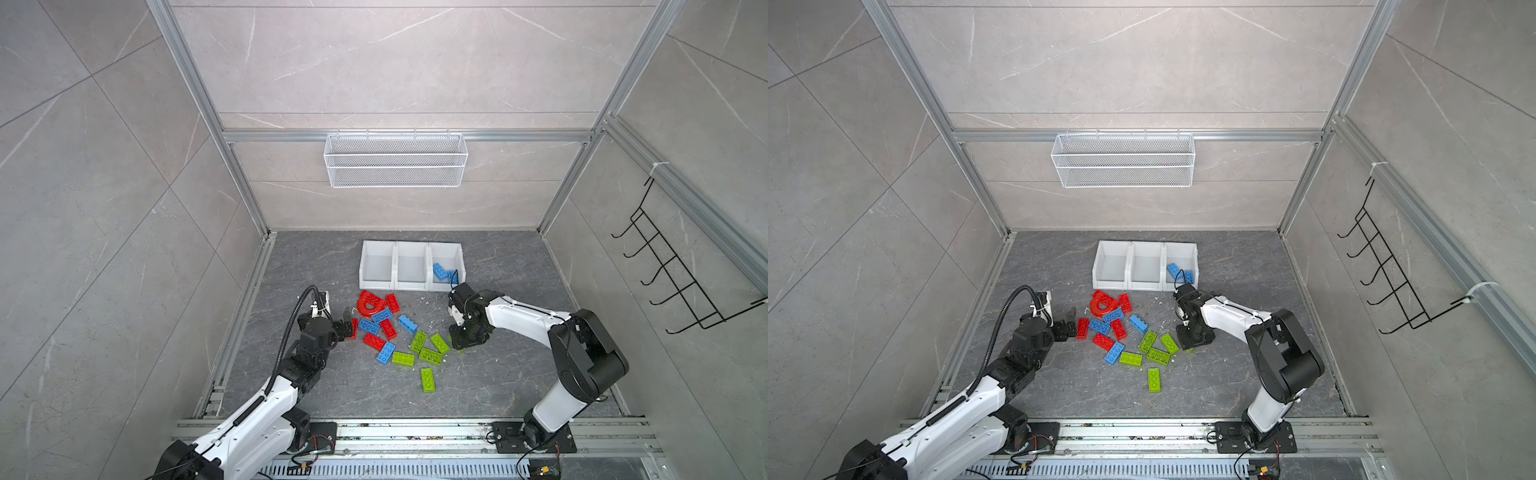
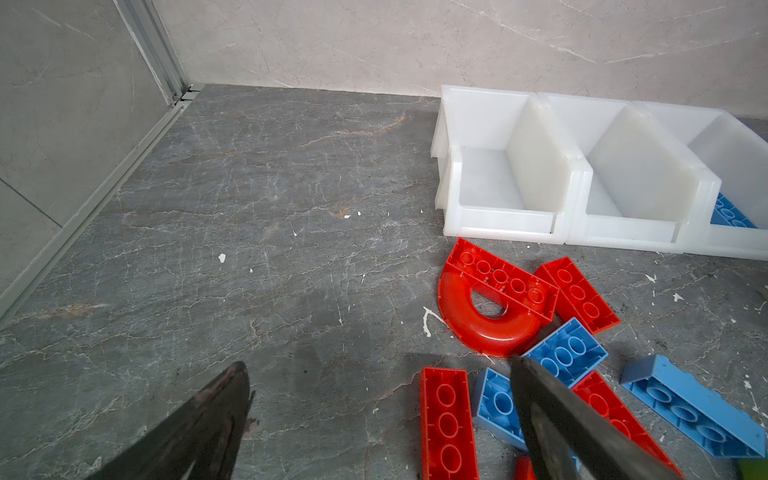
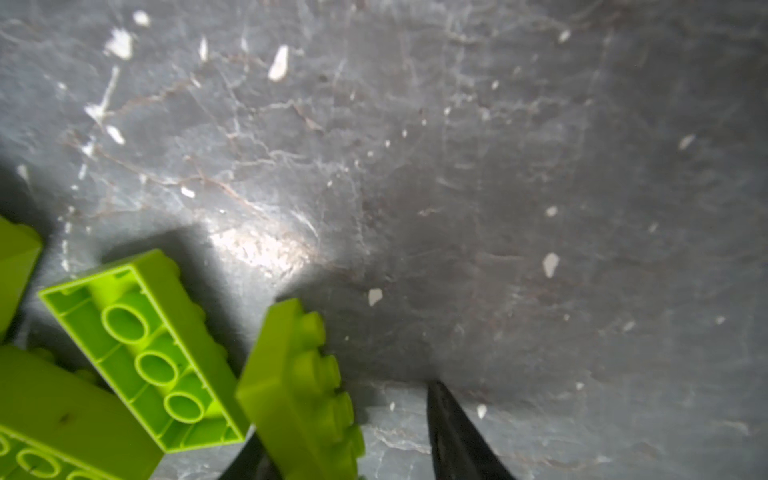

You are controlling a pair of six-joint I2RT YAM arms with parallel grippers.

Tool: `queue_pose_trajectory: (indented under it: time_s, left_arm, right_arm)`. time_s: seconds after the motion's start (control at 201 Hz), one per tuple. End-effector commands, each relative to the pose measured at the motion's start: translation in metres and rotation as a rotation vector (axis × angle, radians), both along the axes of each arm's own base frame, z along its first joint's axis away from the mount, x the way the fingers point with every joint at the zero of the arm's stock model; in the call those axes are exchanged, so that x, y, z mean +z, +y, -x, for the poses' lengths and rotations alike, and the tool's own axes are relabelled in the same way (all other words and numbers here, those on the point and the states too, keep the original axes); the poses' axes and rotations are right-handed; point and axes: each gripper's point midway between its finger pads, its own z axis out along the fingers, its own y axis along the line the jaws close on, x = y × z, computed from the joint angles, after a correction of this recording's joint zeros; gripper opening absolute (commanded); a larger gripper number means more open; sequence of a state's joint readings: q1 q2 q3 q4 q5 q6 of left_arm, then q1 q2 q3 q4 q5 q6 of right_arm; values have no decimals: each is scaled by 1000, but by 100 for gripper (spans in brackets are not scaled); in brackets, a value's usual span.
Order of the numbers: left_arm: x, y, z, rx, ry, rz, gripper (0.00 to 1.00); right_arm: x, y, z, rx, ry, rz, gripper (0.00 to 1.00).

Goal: Sort the legos into containers by color
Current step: 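Move the right gripper to the green bricks and grasp one, then carry the green brick into the middle compartment and release it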

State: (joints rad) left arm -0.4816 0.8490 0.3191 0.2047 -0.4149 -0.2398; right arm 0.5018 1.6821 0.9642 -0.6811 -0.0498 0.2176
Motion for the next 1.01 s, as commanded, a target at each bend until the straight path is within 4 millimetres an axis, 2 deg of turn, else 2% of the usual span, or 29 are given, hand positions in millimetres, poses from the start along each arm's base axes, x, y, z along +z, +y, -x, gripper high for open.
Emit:
queue_pose_trajectory:
  time_s: [0.0,0.174,0.309,0.607,0.781,1.0]
  left_arm:
    - [13,4,-3,29,-39,26,100]
    - [16,4,-1,28,-48,36,100]
    - [17,5,0,26,-50,35,100]
    - [18,4,-1,23,-55,46,100]
    - [18,0,0,6,-55,54,100]
    - [14,1,0,11,-48,55,100]
  right_arm:
    - [-6,10,-3,-6,14,-36,44]
    - [-2,17,-11,-13,-12,-63,33]
    - [10,23,-23,-17,-52,-87,24]
    - [45,35,-51,10,-134,-120,16]
    - [75,49,-83,32,-213,-144,15]
    - [107,89,-137,46,-357,-277,14]
